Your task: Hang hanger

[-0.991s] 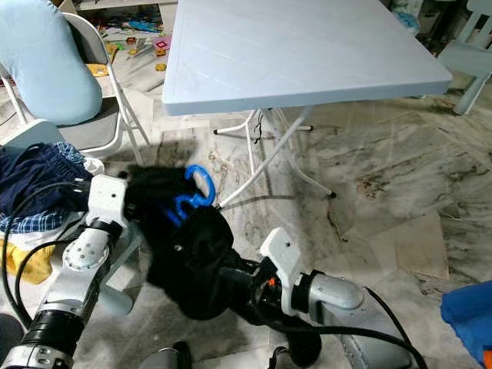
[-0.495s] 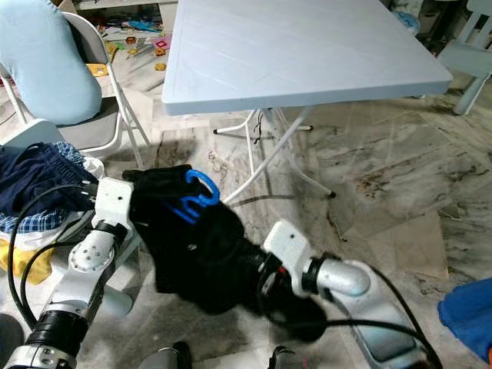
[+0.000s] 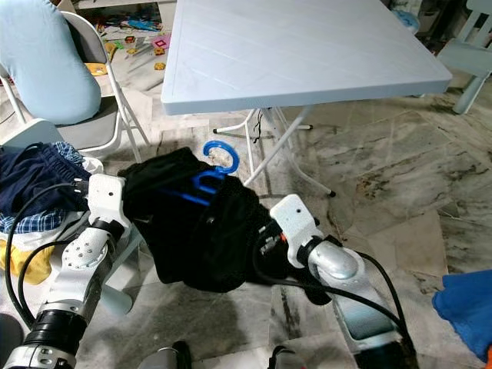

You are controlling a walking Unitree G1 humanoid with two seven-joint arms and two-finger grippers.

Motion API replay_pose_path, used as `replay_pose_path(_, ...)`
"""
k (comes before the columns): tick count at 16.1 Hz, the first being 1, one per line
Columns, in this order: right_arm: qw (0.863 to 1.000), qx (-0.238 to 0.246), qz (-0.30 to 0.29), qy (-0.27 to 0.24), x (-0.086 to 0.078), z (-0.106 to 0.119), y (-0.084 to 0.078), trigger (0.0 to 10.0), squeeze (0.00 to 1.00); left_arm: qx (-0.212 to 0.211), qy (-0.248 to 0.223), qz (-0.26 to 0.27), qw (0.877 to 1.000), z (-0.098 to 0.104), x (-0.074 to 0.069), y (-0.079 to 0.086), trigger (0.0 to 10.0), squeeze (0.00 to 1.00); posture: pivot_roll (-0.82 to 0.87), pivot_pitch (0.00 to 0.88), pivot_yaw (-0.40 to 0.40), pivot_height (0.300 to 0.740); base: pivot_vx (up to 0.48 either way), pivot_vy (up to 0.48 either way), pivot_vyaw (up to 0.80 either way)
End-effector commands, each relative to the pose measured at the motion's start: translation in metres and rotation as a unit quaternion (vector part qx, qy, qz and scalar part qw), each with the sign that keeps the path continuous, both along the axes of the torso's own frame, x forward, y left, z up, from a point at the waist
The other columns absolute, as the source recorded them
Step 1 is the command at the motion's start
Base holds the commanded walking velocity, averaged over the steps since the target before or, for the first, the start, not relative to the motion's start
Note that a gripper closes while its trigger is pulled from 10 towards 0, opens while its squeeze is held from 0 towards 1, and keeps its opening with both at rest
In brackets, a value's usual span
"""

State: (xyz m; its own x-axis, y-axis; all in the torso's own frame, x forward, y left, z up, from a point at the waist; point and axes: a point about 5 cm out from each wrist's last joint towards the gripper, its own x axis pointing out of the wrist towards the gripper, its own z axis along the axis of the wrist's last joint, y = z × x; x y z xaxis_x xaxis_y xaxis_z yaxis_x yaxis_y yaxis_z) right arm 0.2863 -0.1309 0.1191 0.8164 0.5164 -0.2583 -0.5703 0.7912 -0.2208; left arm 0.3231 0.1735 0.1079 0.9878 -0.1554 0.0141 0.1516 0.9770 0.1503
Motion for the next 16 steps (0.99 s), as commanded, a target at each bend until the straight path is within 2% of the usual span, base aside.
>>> replay_pose_path(1,0.998,0.031,-0.018,-0.050,0.011,0.021,0.011,10.0,0.00,0.031,0.022,-0.063,0.997,-0.012,-0.007,-0.023,0.2,0.00,-0.08,0.177,0.031,0.740,0.000,0.000,0.00)
replay_pose_path(2,0.998,0.041,-0.018,-0.051,0.011,0.023,0.015,10.0,0.00,0.037,0.023,-0.062,0.997,-0.013,-0.007,-0.022,1.5,0.00,-0.08,0.177,0.031,0.740,0.000,0.000,0.00)
replay_pose_path(3,0.997,0.067,-0.001,-0.049,0.006,0.026,0.027,10.0,0.00,0.041,0.031,-0.058,0.997,-0.016,-0.009,-0.022,10.0,0.00,-0.08,0.177,0.027,0.740,0.000,0.000,0.00)
replay_pose_path(4,0.996,0.075,0.003,-0.046,0.005,0.026,0.030,10.0,0.00,0.048,0.029,-0.052,0.997,-0.016,-0.009,-0.021,10.0,0.00,-0.08,0.177,0.026,0.740,0.000,0.000,0.00)
replay_pose_path(5,0.996,0.074,0.006,-0.047,0.004,0.025,0.032,10.0,0.00,0.032,0.033,-0.054,0.997,-0.017,-0.010,-0.021,10.0,0.00,-0.08,0.178,0.025,0.740,0.000,0.000,0.00)
replay_pose_path(6,0.996,0.078,0.015,-0.046,0.001,0.024,0.036,10.0,0.00,0.037,0.029,-0.057,0.997,-0.016,-0.010,-0.022,10.0,1.00,-0.08,0.179,0.024,0.740,0.000,0.000,0.00)
replay_pose_path(9,0.993,0.096,0.039,-0.048,-0.005,0.027,0.045,10.0,0.00,0.048,0.025,-0.076,0.996,-0.016,-0.012,-0.027,10.0,1.00,-0.08,0.181,0.024,0.740,0.000,0.000,0.00)
replay_pose_path(11,0.988,0.123,0.082,-0.041,-0.013,0.033,0.050,10.0,0.00,0.072,0.029,-0.051,0.996,-0.019,-0.010,-0.020,10.0,1.00,-0.09,0.182,0.027,0.740,0.000,0.000,0.00)
replay_pose_path(14,0.987,0.121,0.097,-0.035,-0.017,0.031,0.049,10.0,0.00,0.079,0.027,-0.045,0.995,-0.017,-0.009,-0.016,10.0,1.00,-0.08,0.182,0.028,0.740,0.000,0.000,0.00)
replay_pose_path(15,0.987,0.123,0.099,-0.032,-0.018,0.030,0.049,10.0,0.00,0.085,0.026,-0.040,0.995,-0.017,-0.008,-0.014,10.0,0.85,-0.08,0.181,0.030,0.740,0.000,0.000,0.00)
replay_pose_path(16,0.986,0.124,0.111,-0.027,-0.020,0.031,0.048,10.0,0.00,0.092,0.022,-0.024,0.995,-0.016,-0.006,-0.010,10.0,0.00,-0.08,0.181,0.031,0.740,0.000,0.000,0.00)
